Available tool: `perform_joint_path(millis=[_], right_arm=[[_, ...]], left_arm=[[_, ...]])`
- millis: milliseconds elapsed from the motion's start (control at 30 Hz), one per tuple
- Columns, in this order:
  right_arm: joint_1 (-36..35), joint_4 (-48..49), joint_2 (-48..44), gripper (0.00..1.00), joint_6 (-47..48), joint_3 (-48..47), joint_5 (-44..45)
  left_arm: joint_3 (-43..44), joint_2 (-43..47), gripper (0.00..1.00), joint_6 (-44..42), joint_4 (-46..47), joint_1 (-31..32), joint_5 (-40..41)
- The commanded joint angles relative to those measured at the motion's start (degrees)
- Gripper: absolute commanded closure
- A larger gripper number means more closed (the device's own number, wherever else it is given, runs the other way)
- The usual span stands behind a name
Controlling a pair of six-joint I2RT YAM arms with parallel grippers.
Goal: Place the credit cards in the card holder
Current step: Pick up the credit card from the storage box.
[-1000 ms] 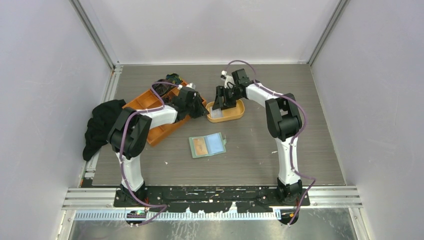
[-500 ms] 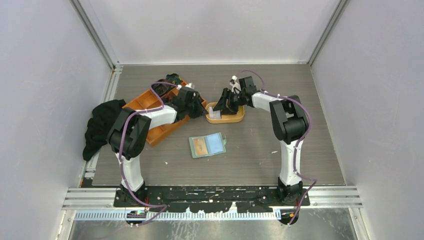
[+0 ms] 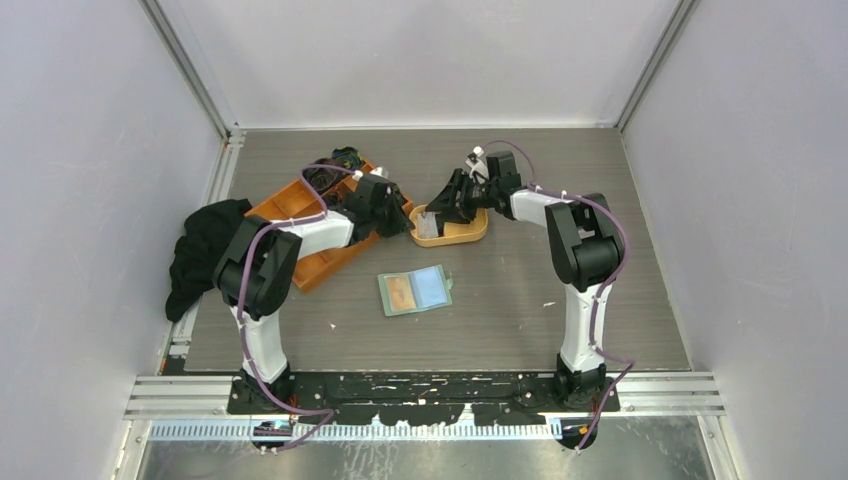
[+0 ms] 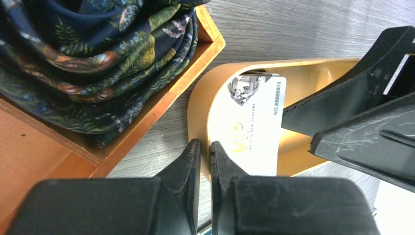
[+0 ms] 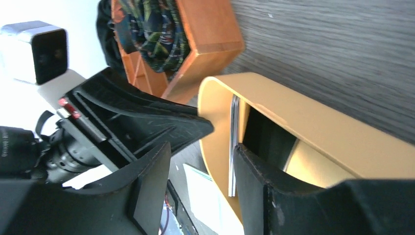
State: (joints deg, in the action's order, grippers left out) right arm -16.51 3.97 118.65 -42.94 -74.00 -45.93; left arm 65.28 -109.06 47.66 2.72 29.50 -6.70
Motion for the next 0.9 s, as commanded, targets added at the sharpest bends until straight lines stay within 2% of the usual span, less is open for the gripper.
perform_joint_path(millis=[0, 100, 233, 333, 867], right_arm=[[-0.84, 6.4, -3.15, 0.46, -3.29, -0.03, -4.16], [-0.87, 5.01, -2.67, 0.51, -2.23, -0.4, -3.44], [-1.03, -6.23, -2.38, 0.57, 6.08, -3.25, 2.0], [-1.11, -10.65, -2.12, 0.58, 9.25, -4.29, 5.34], [-3.7, -16.67, 1.28, 0.58, 15.02, -7.37, 7.98]], left_arm=[[0.15, 2.06, 0.99, 0.68, 0.22, 1.28, -2.99], [0.28, 2.15, 0.99, 0.68, 0.02, 1.33, -2.98], [0.53, 2.11, 0.99, 0.68, -0.17, 1.4, -2.99], [0.9, 2.07, 0.99, 0.68, -0.26, 1.53, -3.04], [0.65, 2.77, 0.98, 1.09, -0.32, 2.31, -3.15]])
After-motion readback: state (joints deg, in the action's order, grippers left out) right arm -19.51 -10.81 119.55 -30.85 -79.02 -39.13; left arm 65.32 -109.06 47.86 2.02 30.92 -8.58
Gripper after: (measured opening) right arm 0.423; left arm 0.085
